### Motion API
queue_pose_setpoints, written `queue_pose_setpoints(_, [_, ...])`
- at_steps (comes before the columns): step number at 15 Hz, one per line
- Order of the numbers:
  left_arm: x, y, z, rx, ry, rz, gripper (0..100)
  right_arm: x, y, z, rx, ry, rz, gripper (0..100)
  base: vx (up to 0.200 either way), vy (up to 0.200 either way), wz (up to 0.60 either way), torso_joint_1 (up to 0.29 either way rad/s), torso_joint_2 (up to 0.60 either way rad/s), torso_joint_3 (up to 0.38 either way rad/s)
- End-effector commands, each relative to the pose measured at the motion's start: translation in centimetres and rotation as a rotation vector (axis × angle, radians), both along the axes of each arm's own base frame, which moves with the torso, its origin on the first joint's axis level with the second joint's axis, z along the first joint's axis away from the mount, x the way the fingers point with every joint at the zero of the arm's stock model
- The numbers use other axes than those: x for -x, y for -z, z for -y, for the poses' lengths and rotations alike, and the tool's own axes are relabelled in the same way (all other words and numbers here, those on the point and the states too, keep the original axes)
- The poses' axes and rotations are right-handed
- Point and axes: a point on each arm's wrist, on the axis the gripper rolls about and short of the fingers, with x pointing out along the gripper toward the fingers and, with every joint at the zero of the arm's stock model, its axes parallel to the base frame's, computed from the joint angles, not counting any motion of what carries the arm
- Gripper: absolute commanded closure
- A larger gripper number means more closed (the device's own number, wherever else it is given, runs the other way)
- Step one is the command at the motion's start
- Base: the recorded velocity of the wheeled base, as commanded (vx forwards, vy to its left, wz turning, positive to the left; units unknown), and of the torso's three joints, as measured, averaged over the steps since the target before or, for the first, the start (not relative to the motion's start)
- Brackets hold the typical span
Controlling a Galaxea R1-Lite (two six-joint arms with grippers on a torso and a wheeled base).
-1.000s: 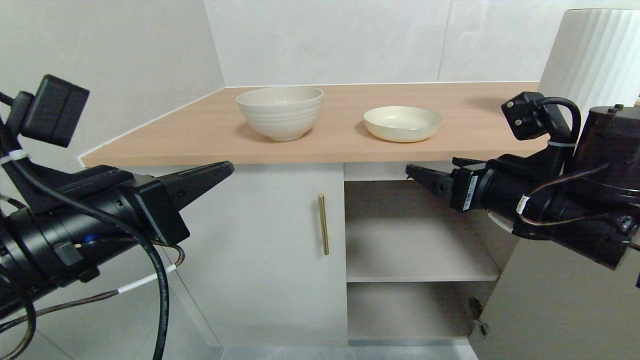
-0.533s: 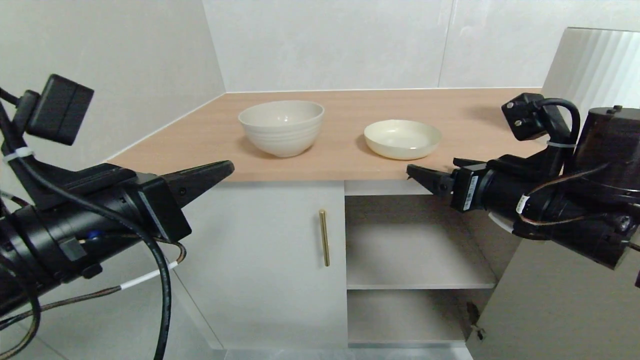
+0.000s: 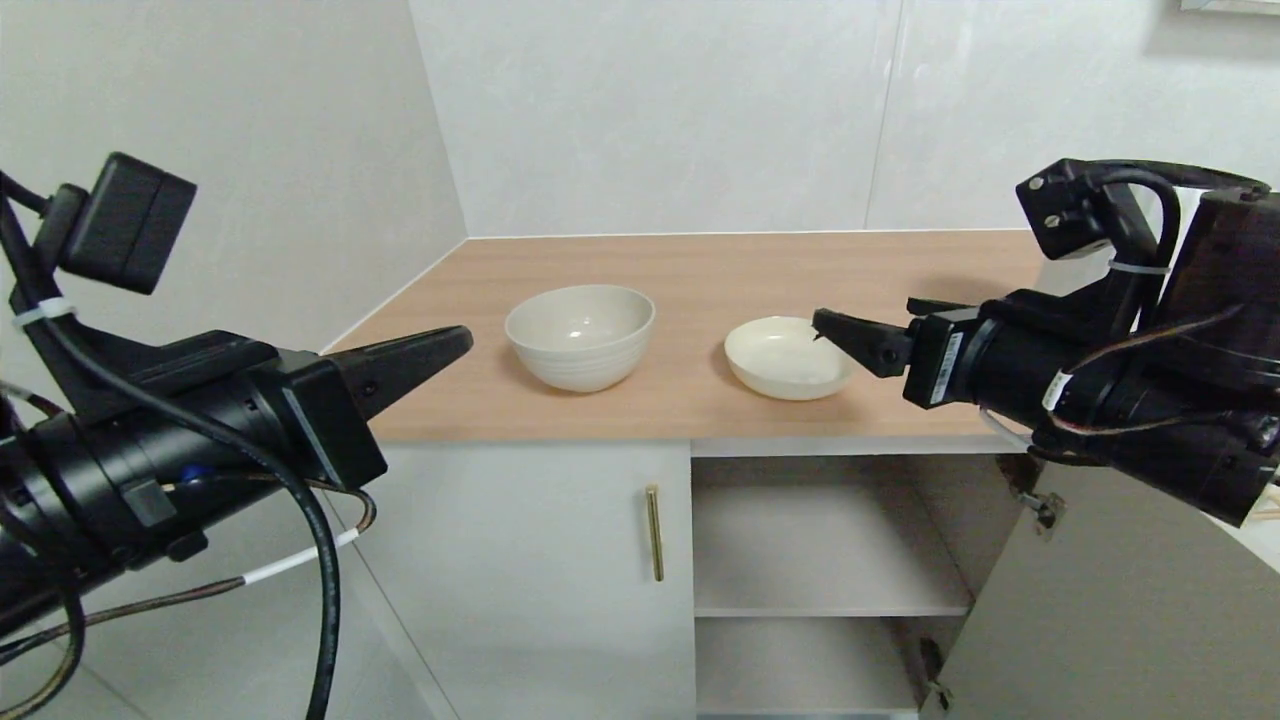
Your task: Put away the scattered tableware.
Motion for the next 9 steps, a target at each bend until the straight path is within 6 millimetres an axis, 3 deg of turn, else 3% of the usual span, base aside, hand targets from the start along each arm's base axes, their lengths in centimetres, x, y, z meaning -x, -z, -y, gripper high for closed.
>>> queue_pose_setpoints(1, [-0.5, -0.3, 0.3, -0.003, 0.000, -0.005, 100, -0.2, -0.9, -0.2, -0.018, 0.001, 0.024, 0, 0.000, 0.000, 0.00, 0.105, -0.32, -0.198])
queue_pose_setpoints(3, [-1.1, -1.0, 0.5, -0.004, -0.006, -0.010, 100, -0.3, -1.3, -0.2, -0.030, -0.002, 0.037, 0, 0.000, 0.000, 0.00, 0.049, -0.13, -0.085])
queue_pose_setpoints(4, [-2.9, -1.9, 0.6, -0.025, -0.043, -0.049, 100, -0.7, -2.7, -0.2, -0.036, 0.005, 0.035, 0, 0.000, 0.000, 0.00, 0.000, 0.00, 0.000])
queue_pose_setpoints(6, [-4.7, -2.5, 0.1, -0.043, -0.092, -0.094, 100, -1.1, -2.2, 0.6, -0.029, 0.044, -0.119, 0, 0.000, 0.000, 0.00, 0.000, 0.00, 0.000])
queue_pose_setpoints(9, [-8.4, -1.4, 0.7, -0.085, -0.158, -0.183, 100, -2.4, -2.9, 1.3, -0.012, 0.136, -0.231, 0, 0.000, 0.000, 0.00, 0.000, 0.00, 0.000])
